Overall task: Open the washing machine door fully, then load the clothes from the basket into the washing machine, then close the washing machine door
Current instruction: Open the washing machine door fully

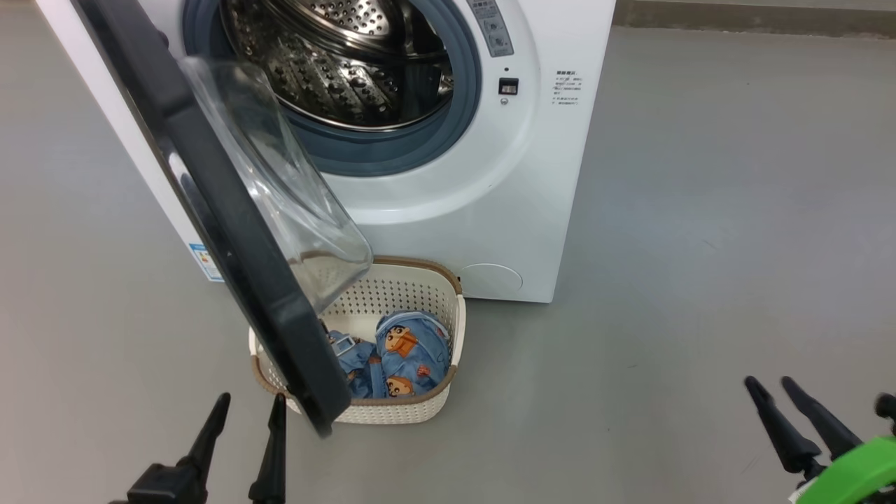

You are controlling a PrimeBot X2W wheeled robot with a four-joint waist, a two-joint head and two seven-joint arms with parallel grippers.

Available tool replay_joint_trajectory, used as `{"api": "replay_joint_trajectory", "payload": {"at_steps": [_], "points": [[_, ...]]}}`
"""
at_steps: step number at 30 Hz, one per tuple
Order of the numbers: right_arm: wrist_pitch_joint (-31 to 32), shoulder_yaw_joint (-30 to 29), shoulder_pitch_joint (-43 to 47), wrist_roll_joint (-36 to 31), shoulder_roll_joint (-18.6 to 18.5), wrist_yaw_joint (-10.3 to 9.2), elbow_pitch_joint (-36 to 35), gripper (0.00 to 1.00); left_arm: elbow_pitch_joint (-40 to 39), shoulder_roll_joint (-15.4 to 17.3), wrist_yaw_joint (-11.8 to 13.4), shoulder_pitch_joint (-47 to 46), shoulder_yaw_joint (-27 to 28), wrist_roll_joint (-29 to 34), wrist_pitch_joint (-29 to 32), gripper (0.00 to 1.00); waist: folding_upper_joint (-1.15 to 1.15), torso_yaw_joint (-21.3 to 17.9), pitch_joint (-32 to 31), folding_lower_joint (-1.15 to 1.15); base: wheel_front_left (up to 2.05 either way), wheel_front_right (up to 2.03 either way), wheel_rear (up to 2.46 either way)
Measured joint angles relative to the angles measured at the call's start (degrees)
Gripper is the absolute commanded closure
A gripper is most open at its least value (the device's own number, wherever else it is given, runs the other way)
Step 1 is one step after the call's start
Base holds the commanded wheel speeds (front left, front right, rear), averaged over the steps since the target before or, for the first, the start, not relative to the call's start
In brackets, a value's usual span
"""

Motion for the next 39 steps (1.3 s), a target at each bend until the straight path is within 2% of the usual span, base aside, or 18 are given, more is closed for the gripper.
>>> {"api": "replay_joint_trajectory", "payload": {"at_steps": [5,9,15,22,30,31,32,35,39], "points": [[0.0,-13.6,6.8,-12.7,5.4,0.0,-2.6,0.0,-0.1,0.0,0.0,0.7,0.2,0.0,0.0,0.0,0.0,-0.3,-0.5,0.0,0.0,0.0,0.0],[0.0,-21.7,11.1,-23.7,9.5,0.0,-5.7,0.0,-0.1,0.0,0.0,0.8,0.4,0.0,0.0,0.0,0.0,-0.4,-0.8,0.0,0.0,0.0,0.0],[0.0,-32.7,15.4,-35.9,16.3,0.0,-9.9,0.0,-0.3,0.0,0.0,0.8,0.4,0.1,0.0,0.0,0.0,-0.2,-0.9,0.0,0.0,0.0,0.0],[-0.1,-35.7,18.6,-40.1,20.5,0.01,-11.3,0.0,-0.4,0.0,0.0,0.8,0.4,0.1,0.0,0.0,0.0,0.2,-1.1,0.0,0.0,0.0,0.0],[-0.1,-35.8,19.4,-41.3,21.1,0.01,-10.5,0.0,-0.1,0.0,0.0,0.8,0.5,-0.2,0.0,0.0,0.0,0.7,-0.8,0.0,0.0,0.0,0.0],[-0.1,-35.8,19.4,-41.3,21.1,0.01,-10.5,0.0,-0.1,0.0,0.0,0.8,1.0,-0.7,0.0,0.38,0.0,0.9,-0.7,0.0,0.0,0.0,0.0],[-0.1,-35.8,19.4,-41.3,21.1,0.01,-10.5,0.0,-0.2,0.0,0.0,0.7,1.6,-1.2,0.0,1.0,0.0,1.0,-0.6,0.0,0.0,0.0,0.0],[-0.1,-35.9,19.4,-41.3,21.2,0.01,-10.6,0.0,-2.4,0.0,0.2,0.3,3.8,-2.5,0.0,1.0,0.0,1.3,-0.5,0.0,0.0,0.0,0.0],[-0.1,-35.8,19.4,-41.3,21.3,0.01,-10.6,0.0,-9.4,0.0,1.8,-2.0,6.2,-4.6,0.0,1.0,0.0,1.7,-0.3,0.0,0.0,0.0,0.0]]}}
